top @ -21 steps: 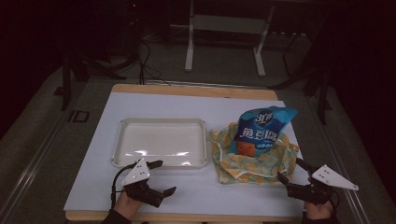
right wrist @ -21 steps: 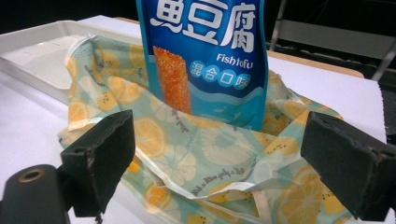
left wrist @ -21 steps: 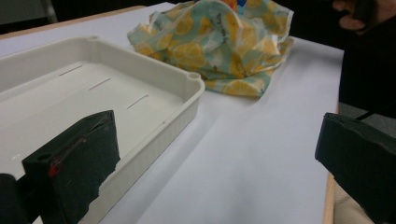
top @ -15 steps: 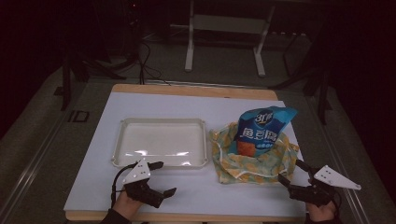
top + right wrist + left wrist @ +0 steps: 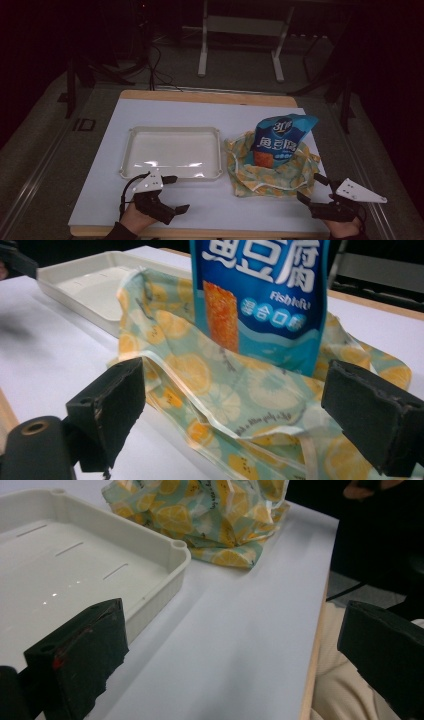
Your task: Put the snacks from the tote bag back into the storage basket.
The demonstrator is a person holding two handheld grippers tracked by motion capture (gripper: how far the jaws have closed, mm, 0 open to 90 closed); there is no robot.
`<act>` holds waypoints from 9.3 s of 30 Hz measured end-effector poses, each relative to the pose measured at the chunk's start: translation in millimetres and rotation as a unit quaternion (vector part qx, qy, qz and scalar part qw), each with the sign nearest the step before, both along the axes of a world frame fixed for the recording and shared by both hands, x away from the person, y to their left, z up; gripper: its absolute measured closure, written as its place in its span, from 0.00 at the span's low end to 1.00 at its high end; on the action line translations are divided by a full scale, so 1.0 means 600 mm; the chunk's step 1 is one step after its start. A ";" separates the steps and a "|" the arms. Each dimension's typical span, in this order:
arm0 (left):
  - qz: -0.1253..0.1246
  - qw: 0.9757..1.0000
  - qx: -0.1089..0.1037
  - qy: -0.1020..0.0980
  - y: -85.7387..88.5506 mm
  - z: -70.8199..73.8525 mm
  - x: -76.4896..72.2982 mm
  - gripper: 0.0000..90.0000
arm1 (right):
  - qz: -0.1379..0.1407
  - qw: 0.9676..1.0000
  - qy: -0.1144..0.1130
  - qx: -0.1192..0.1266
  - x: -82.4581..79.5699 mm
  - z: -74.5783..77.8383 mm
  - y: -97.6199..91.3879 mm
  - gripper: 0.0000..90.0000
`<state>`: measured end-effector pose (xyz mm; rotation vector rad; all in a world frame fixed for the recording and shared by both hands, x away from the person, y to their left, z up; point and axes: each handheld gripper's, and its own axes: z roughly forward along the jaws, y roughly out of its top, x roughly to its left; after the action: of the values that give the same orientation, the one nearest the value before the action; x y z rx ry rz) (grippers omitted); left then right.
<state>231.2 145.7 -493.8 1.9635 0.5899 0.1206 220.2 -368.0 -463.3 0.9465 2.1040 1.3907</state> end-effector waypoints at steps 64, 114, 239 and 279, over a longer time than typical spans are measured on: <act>-0.084 0.996 -0.012 -0.026 -0.225 0.080 0.189 0.04 | 0.032 0.999 -0.026 -0.029 0.106 0.063 0.012 0.30; -0.042 0.998 -0.016 -0.031 -0.351 0.073 0.277 0.77 | 0.012 0.999 -0.009 -0.048 0.203 0.035 0.040 0.85; 0.040 0.997 -0.017 -0.065 -0.075 0.299 0.230 0.97 | 0.117 0.989 -0.081 -0.049 0.226 0.250 0.305 0.99; 0.050 0.998 -0.014 -0.046 0.050 0.242 0.206 0.97 | 0.148 0.986 -0.068 -0.043 0.218 0.193 0.431 0.99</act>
<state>354.9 176.0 -348.6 1.8902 0.6255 0.2628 351.0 -109.5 -347.6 0.5030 2.2450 1.4445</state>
